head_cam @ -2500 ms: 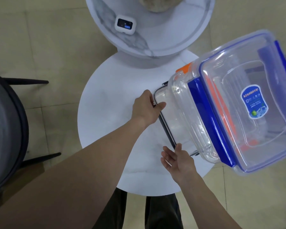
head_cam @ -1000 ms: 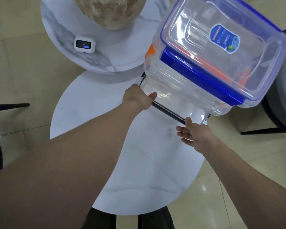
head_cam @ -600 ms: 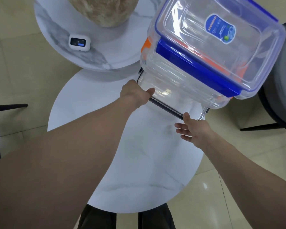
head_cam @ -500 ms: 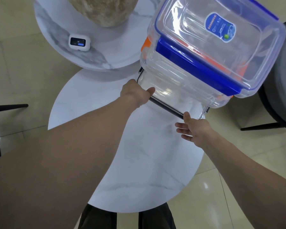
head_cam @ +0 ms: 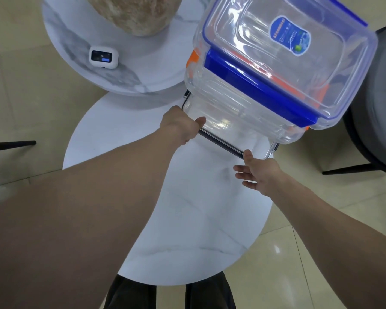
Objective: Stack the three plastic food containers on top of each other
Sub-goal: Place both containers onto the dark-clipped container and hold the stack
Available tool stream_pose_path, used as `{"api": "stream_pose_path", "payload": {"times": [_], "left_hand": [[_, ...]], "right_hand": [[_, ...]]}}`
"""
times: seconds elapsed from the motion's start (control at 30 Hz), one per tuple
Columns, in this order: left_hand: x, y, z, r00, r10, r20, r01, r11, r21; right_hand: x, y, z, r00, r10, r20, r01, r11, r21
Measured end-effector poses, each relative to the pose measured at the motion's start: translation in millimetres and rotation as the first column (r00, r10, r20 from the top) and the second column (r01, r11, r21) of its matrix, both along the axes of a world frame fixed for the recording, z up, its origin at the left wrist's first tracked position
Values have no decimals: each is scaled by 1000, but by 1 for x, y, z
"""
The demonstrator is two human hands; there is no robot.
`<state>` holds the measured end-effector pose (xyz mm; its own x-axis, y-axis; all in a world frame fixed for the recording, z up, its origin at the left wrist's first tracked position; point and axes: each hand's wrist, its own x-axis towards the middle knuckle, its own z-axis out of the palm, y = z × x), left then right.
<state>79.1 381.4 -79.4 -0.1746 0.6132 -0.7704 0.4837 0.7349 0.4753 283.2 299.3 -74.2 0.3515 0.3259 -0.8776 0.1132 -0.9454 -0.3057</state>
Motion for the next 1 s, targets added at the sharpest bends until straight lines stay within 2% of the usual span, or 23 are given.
{"api": "stream_pose_path", "payload": {"times": [0.47, 0.77, 1.0], "left_hand": [[-3, -1, -4, 1000, -8, -2, 8, 1000, 14], [-2, -1, -6, 991, 122, 50, -120, 992, -43], [5, -4, -5, 989, 150, 4, -150, 988, 26]], "right_hand": [[2, 0, -1, 1000, -17, -6, 17, 1000, -2], [8, 2, 0, 996, -70, -51, 70, 998, -8], [5, 2, 0, 991, -125, -46, 126, 992, 8]]}}
